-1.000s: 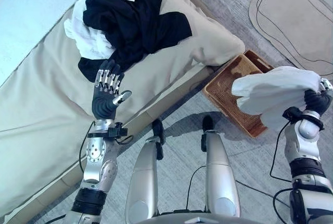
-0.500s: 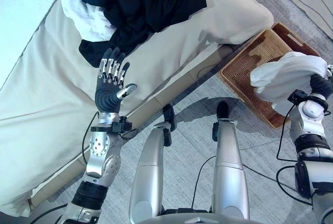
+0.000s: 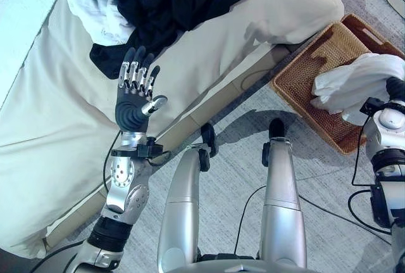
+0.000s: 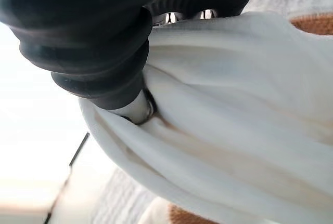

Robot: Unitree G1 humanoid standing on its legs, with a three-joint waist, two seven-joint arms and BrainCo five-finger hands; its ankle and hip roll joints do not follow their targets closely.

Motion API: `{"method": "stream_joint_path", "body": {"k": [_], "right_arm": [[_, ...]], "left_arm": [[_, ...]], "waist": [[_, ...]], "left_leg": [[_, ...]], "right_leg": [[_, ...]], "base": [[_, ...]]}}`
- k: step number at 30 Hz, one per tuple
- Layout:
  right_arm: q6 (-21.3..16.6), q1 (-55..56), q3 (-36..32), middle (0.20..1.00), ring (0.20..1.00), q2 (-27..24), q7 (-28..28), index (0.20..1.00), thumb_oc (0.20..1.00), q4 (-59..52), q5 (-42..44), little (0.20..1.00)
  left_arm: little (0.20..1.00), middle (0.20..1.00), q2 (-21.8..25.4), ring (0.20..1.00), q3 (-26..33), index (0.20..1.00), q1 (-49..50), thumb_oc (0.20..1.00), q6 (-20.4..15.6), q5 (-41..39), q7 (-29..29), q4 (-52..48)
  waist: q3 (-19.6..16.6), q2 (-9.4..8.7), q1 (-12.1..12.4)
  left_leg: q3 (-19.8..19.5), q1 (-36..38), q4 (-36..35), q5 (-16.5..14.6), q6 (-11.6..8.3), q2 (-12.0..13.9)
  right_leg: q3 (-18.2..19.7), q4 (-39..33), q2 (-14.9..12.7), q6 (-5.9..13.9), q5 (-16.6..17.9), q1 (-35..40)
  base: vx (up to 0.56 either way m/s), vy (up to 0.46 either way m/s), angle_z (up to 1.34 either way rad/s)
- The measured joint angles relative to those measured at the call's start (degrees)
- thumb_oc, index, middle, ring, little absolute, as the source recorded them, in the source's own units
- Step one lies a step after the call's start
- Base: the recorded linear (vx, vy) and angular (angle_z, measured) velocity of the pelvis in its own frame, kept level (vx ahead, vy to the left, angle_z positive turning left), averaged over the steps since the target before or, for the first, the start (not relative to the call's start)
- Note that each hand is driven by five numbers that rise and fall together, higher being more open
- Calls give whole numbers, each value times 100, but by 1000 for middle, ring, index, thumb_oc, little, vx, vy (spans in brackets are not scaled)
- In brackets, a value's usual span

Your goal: Pick up clothes into the bucket

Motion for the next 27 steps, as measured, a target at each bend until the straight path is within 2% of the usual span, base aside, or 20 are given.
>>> {"method": "stream_joint_path", "body": {"k": [5,7,8,18,21,23,24,25,27], "right_arm": [[58,-213,91,200,200,-192,-50,200,200,-4,-139,200],[76,-213,185,580,580,-204,-65,580,580,5,-240,580],[87,-215,234,1000,1000,-204,-66,1000,1000,10,-274,1000],[226,-298,248,1000,1000,-182,-55,1000,1000,532,-340,1000],[230,-140,245,1000,1000,-63,-41,1000,1000,529,-335,1000],[229,45,216,1000,1000,52,-41,1000,1000,569,-328,1000],[221,216,221,1000,1000,124,-27,1000,1000,561,-328,1000],[223,246,185,1000,1000,190,-16,1000,1000,568,-326,1000],[223,545,144,1000,1000,474,13,1000,1000,506,-277,1000]], "left_arm": [[1000,1000,10,1000,1,1000,26,1000,-24,-10,41,-32],[1000,1000,9,1000,-3,1000,45,1000,-24,-12,53,-31],[1000,1000,9,1000,-3,1000,39,1000,-27,-12,57,-33],[1000,1000,94,1000,10,1000,-17,1000,-34,-2,181,-31],[1000,1000,80,1000,8,1000,-55,1000,-34,2,220,-24],[1000,1000,64,1000,12,1000,-18,1000,-44,2,229,-17],[1000,1000,49,1000,0,1000,11,1000,-46,2,233,-8],[1000,1000,27,1000,22,1000,-13,1000,-59,3,235,14],[1000,1000,24,1000,20,1000,-38,1000,-75,19,281,163]], "waist": [[-5,7,0],[-5,7,-3],[-5,7,-4],[-7,4,-12],[-10,0,-23],[-182,-4,-12],[-408,-35,-47],[-419,-30,-11],[-475,-99,-108]], "left_leg": [[25,-137,-24,9,11,-5],[23,-161,-27,10,11,-4],[24,-159,-27,9,10,-3],[15,-101,-85,31,-22,4],[-8,127,-263,66,10,17],[-45,306,-545,115,45,22],[-66,292,-699,204,50,20],[-84,370,-805,258,37,-5],[-173,764,-1223,403,25,-5]], "right_leg": [[46,9,14,27,-1,-178],[45,17,15,8,11,-207],[45,17,15,8,11,-207],[6,-39,4,24,22,-133],[-63,-233,3,48,79,130],[-127,-464,-29,71,72,323],[-197,-577,-38,38,165,309],[-235,-673,-65,67,193,393],[-378,-976,-79,49,248,797]], "base": [[0,0,0],[0,-16,0],[-1,-32,-1],[0,0,0],[-63,-12,0],[-43,-37,6],[2,-42,7],[3,-39,12],[21,-74,12]]}}
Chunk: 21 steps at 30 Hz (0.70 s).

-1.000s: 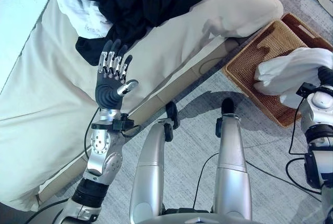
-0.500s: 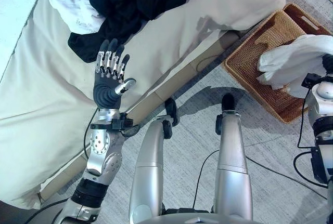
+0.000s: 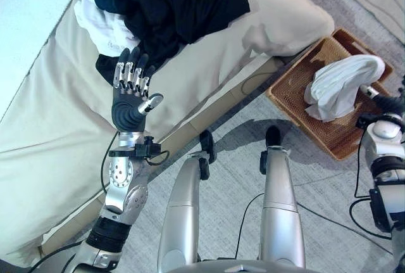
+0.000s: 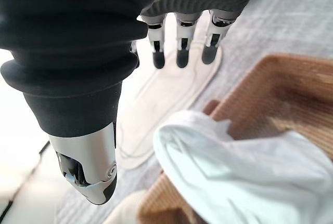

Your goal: Pick up clothes into the bucket

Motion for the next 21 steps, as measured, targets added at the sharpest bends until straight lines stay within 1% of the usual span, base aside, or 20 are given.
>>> {"method": "stream_joint_path", "body": {"k": [2,3,4,5,6,7,8,12,13,16,17,18,19,21], "right_arm": [[-1,249,-13,1000,1000,263,4,1000,1000,-118,2,1000],[-2,390,-63,1000,1000,388,6,1000,1000,-251,5,1000],[-11,614,-112,1000,1000,586,30,1000,1000,-394,5,1000],[-15,830,-116,1000,1000,751,44,1000,1000,-551,-1,1000],[-25,958,-113,1000,1000,805,47,1000,1000,-661,-3,1000],[-33,1239,-116,1000,1000,938,66,1000,1000,-876,-23,1000],[-45,1371,-112,1000,1000,992,85,1000,1000,-957,-61,1000],[-48,1740,-110,1000,1000,1216,128,1000,1000,-1268,-238,1000],[-55,1874,-117,1000,1000,1320,135,1000,1000,-1444,-240,1000],[-101,2171,-113,1000,1000,1513,170,1000,1000,-1885,-295,1000],[-127,2347,-108,1000,1000,1644,218,1000,1000,-2020,-405,1000],[-119,2406,-97,1000,1000,1695,243,1000,1000,-2093,-466,1000],[-118,2682,-83,1000,1000,1775,294,1000,1000,-2459,-550,1000],[-175,2843,-52,1000,1000,1882,396,1000,1000,-2635,-674,1000]], "left_arm": [[1000,1000,-26,1000,21,1000,29,1000,-30,10,38,164],[1000,1000,-73,1000,41,1000,34,1000,-41,10,49,245],[1000,1000,-103,1000,47,1000,65,1000,-49,10,55,354],[1000,1000,-139,1000,85,1000,108,1000,-63,14,48,464],[1000,1000,-182,1000,113,1000,105,1000,-65,20,43,568],[1000,1000,-230,1000,186,1000,133,1000,-64,25,55,746],[1000,1000,-240,1000,219,1000,156,1000,-62,19,70,804],[1000,1000,-226,1000,279,1000,278,1000,-69,54,99,1077],[1000,1000,-222,1000,289,1000,272,1000,-62,223,113,1258],[1000,1000,-212,1000,401,1000,361,1000,-38,532,169,1405],[1000,1000,-218,1000,453,1000,420,1000,17,701,209,1513],[1000,1000,-200,1000,450,1000,464,1000,50,720,217,1542],[1000,1000,-199,1000,489,1000,546,1000,90,937,253,1704],[1000,1000,-145,1000,526,1000,741,1000,167,1090,329,1738]], "waist": [[-63,-89,-56],[-79,-96,-60],[-205,-204,-78],[-268,-283,-69],[-275,-288,-94],[-305,-330,-86],[-316,-346,-98],[-338,-388,-87],[-345,-400,-90],[-377,-449,-110],[-397,-464,-83],[-411,-492,-90],[-444,-508,-65],[-656,-596,-65]], "left_leg": [[-76,353,-346,100,-26,-1],[-132,507,-494,176,-87,-5],[-153,690,-719,236,-97,-5],[-209,926,-954,353,-177,20],[-263,1060,-1053,402,-198,13],[-363,1375,-1311,469,-225,43],[-416,1518,-1411,554,-219,42],[-619,2186,-1772,636,-216,69],[-700,2411,-1898,685,-203,67],[-835,2751,-2148,740,-193,86],[-928,2991,-2287,802,-202,96],[-934,3130,-2368,794,-194,119],[-975,3431,-2574,803,-149,141],[-985,3547,-2672,807,-133,159]], "right_leg": [[-101,-223,-4,12,8,349],[-180,-357,-10,15,43,525],[-250,-511,-3,-8,69,675],[-349,-641,-1,-17,76,912],[-421,-724,-9,-32,96,1059],[-572,-908,9,-37,99,1397],[-640,-988,1,-46,108,1574],[-936,-1286,-6,-46,105,2368],[-1039,-1439,-7,-47,106,2653],[-1217,-1668,-8,-50,97,3078],[-1333,-1813,-8,-41,111,3388],[-1353,-1905,-2,-39,101,3526],[-1438,-2100,22,-34,107,3857],[-1473,-2246,46,-24,111,4004]], "base": [[32,-79,10],[49,-84,13],[61,-83,10],[87,-109,13],[75,-78,20],[69,-73,25],[82,-61,27],[89,-59,25],[66,-38,25],[113,-52,29],[89,-32,24],[124,-42,26],[89,-36,13],[85,-33,8]]}}
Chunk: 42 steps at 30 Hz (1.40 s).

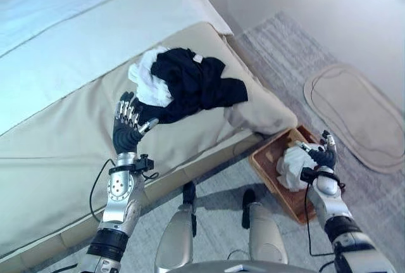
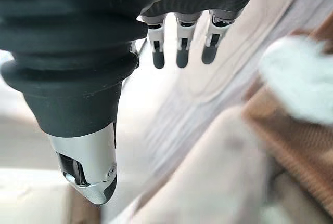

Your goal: Pick up clothes into the bucket

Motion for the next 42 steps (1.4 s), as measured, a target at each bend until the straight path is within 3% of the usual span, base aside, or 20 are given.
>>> {"method": "stream_joint_path", "body": {"k": [7,14,19,23,24,25,26,33,36,42], "right_arm": [[0,284,348,1000,1000,177,325,1000,1000,-491,-13,1000],[3,706,413,1000,1000,191,610,1000,1000,-946,-222,1000],[2,878,367,1000,1000,184,728,1000,1000,-950,-23,1000],[3,947,362,1000,1000,220,719,1000,1000,-1028,25,1000],[3,955,346,1000,1000,252,719,1000,1000,-1027,26,1000],[3,974,314,1000,1000,242,721,1000,1000,-1030,27,1000],[4,1006,280,1000,1000,277,715,1000,1000,-1013,67,1000],[14,1009,399,1000,1000,611,786,1000,1000,-931,65,1000],[23,1019,501,1000,1000,650,869,1000,1000,-906,59,1000],[24,1218,503,1000,1000,645,989,1000,1000,-815,72,1000]], "left_arm": [[1000,1000,-13,1000,81,1000,-11,1000,275,638,117,386],[1000,1000,-27,1000,107,1000,-39,1000,399,915,128,387],[1000,1000,-201,1000,59,1000,-79,1000,437,912,71,479],[1000,1000,-248,1000,70,1000,-53,1000,486,920,41,716],[1000,1000,-247,1000,66,1000,-52,1000,500,967,39,825],[1000,1000,-264,1000,56,1000,-39,1000,522,968,39,876],[1000,1000,-257,1000,76,1000,-35,1000,531,1020,50,889],[1000,1000,-9,1000,115,1000,22,1000,534,1304,113,971],[1000,1000,199,1000,176,1000,120,1000,536,1499,152,1001],[1000,1000,36,1000,304,1000,306,1000,534,1520,163,1013]], "waist": [[-334,-190,-8],[-380,-156,7],[-423,-86,-22],[-481,-102,-9],[-499,-147,-3],[-549,-76,-11],[-622,-51,-12],[-701,-269,13],[-736,-381,113],[-750,-379,157]], "left_leg": [[-75,506,-248,67,-7,50],[-166,754,-199,70,0,105],[-193,558,71,47,34,126],[-32,454,-8,-167,79,110],[127,466,122,-100,186,-1],[203,509,142,-101,238,-23],[242,586,51,-112,177,-36],[597,1190,-120,-169,316,-431],[773,1343,-293,-142,285,-337],[749,1457,-507,-23,130,-21]], "right_leg": [[-119,-589,132,41,158,731],[-249,-665,214,51,117,1098],[-374,-406,212,-72,-57,1010],[-388,-290,42,-137,-158,817],[-383,-308,-93,-88,-120,842],[-367,-301,-79,-53,-98,869],[-353,-298,-128,-17,-87,909],[19,-269,-498,165,188,1219],[24,-690,-423,242,302,1324],[-80,-1451,-25,248,587,1702]], "base": [[89,-37,4],[37,-56,7],[8,66,15],[124,201,12],[90,157,5],[111,250,5],[101,254,0],[69,119,-16],[34,-79,-32],[64,-161,-6]]}}
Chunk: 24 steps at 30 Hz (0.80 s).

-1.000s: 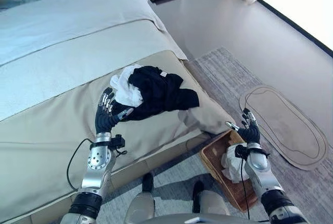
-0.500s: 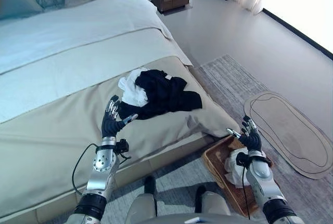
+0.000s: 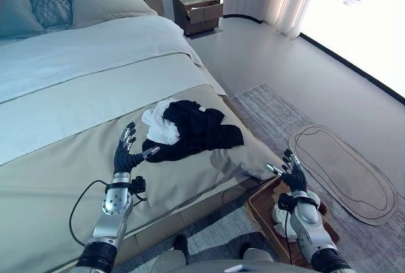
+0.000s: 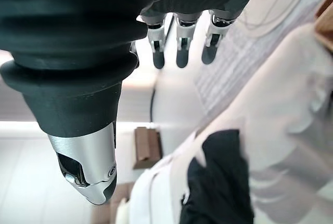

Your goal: Pick up clothes into the bucket

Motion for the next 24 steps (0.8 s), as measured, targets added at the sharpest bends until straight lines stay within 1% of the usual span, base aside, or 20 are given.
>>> {"method": "stream_joint_path", "body": {"k": [2,3,4,5,6,7,9,10,11,12,13,14,15,16,17,18,19,20,24], "right_arm": [[2,188,-17,1000,1000,-19,60,1000,1000,-36,43,1000],[1,241,-19,1000,1000,-32,85,1000,1000,-36,52,1000],[-1,250,-22,1000,1000,-55,108,1000,1000,-38,64,1000],[0,258,-28,1000,1000,-40,124,1000,1000,-28,137,1000],[0,269,-37,1000,1000,-40,123,1000,1000,-28,160,1000],[-3,278,-119,1000,1000,-58,120,1000,1000,-30,194,1000],[-5,276,-139,1000,1000,-100,109,1000,1000,-34,236,1000],[-6,281,-153,1000,1000,-157,110,1000,1000,-79,260,1000],[-6,290,-151,1000,1000,-192,108,1000,1000,-106,261,1000],[-8,294,-150,1000,1000,-249,102,1000,1000,-122,260,1000],[-9,290,-171,1000,1000,-268,102,1000,1000,-134,258,1000],[-8,290,-215,1000,1000,-294,101,1000,1000,-144,255,1000],[-8,309,-215,1000,1000,-338,97,1000,1000,-157,254,1000],[10,305,-224,1000,1000,-321,87,1000,1000,-110,258,1000],[8,350,-207,1000,1000,-264,71,1000,1000,-186,248,1000],[5,324,-208,1000,1000,-247,60,1000,1000,-188,248,1000],[4,309,-211,1000,1000,-219,46,1000,1000,-198,249,1000],[4,297,-209,1000,1000,-219,36,1000,1000,-198,249,1000],[8,198,-177,1000,1000,-210,-21,1000,1000,-198,247,1000]], "left_arm": [[1000,1000,-189,1000,138,1000,227,1000,-1,-134,-30,-1],[1000,1000,-218,1000,184,1000,319,1000,5,-203,-46,8],[1000,1000,-247,1000,202,1000,390,1000,3,-247,-51,4],[1000,1000,-250,1000,255,1000,378,1000,11,-274,-73,35],[1000,1000,-255,1000,254,1000,394,1000,13,-331,-76,46],[1000,1000,-305,1000,260,1000,405,1000,12,-394,-74,85],[1000,1000,-338,1000,261,1000,392,1000,9,-395,-75,102],[1000,1000,-344,1000,258,1000,393,1000,6,-393,-81,103],[1000,1000,-344,1000,260,1000,393,1000,6,-394,-78,104],[1000,1000,-344,1000,261,1000,393,1000,4,-394,-74,108],[1000,1000,-350,1000,262,1000,377,1000,-1,-394,-73,105],[1000,1000,-376,1000,268,1000,389,1000,0,-394,-66,109],[1000,1000,-409,1000,266,1000,409,1000,-1,-394,-64,108],[1000,1000,-428,1000,286,1000,351,1000,5,-398,-63,186],[1000,1000,-420,1000,281,1000,351,1000,-7,-412,-41,184],[1000,1000,-418,1000,279,1000,351,1000,-6,-414,-41,188],[1000,1000,-414,1000,278,1000,334,1000,-5,-418,-30,187],[1000,1000,-417,1000,274,1000,336,1000,-6,-424,-27,186],[1000,1000,-355,1000,278,1000,333,1000,-15,-440,38,186]], "waist": [[-21,12,-3],[-19,11,2],[8,58,30],[55,-24,22],[62,-37,21],[84,-10,83],[106,10,149],[120,-7,144],[114,13,148],[101,102,142],[107,157,146],[146,324,141],[142,455,146],[172,548,141],[135,467,144],[127,444,142],[114,393,132],[114,396,142],[104,380,147]], "left_leg": [[-17,26,101,-14,-65,160],[-23,-37,263,-40,-101,194],[-48,-98,423,-44,-207,280],[-145,-419,1016,-44,-268,228],[-222,-513,1224,-30,-281,220],[-363,-668,1638,63,-304,213],[-439,-807,1872,158,-299,207],[-494,-983,1805,92,-324,112],[-502,-997,1740,88,-327,61],[-508,-1051,1259,58,-369,26],[-514,-979,1039,63,-359,27],[-507,-806,753,82,-316,50],[-508,-664,621,35,-244,117],[-434,-477,426,-101,-175,201],[-327,-387,234,-190,-144,126],[-298,-391,181,-159,-113,98],[-205,-374,150,-84,-13,20],[-174,-347,137,-59,23,5],[-30,-296,108,-39,54,-131]], "right_leg": [[-10,-98,193,-47,-17,146],[-19,-63,258,-114,-60,132],[-23,55,326,-213,-124,103],[19,194,317,-365,-255,17],[29,221,281,-392,-273,19],[64,242,296,-450,-312,82],[105,241,270,-528,-353,99],[115,239,214,-662,-386,15],[118,250,175,-663,-386,-47],[158,181,176,-702,-378,-117],[172,170,187,-702,-369,-156],[220,166,265,-603,-303,-157],[235,179,367,-522,-253,-166],[297,271,403,-479,-250,-153],[358,221,315,-438,-253,-196],[359,223,293,-394,-225,-206],[436,150,197,-320,-178,-201],[460,147,179,-283,-156,-196],[569,6,47,-239,-135,-173]], "base": [[1,-232,-5],[-35,-180,0],[-39,-124,6],[-6,-64,9],[33,-37,6],[77,-21,-2],[92,3,-4],[116,47,-6],[135,65,-7],[84,56,-11],[78,67,-17],[57,49,-22],[121,122,-29],[130,127,-29],[163,174,-27],[105,118,-21],[104,121,-18],[70,76,-18],[80,150,-12]]}}
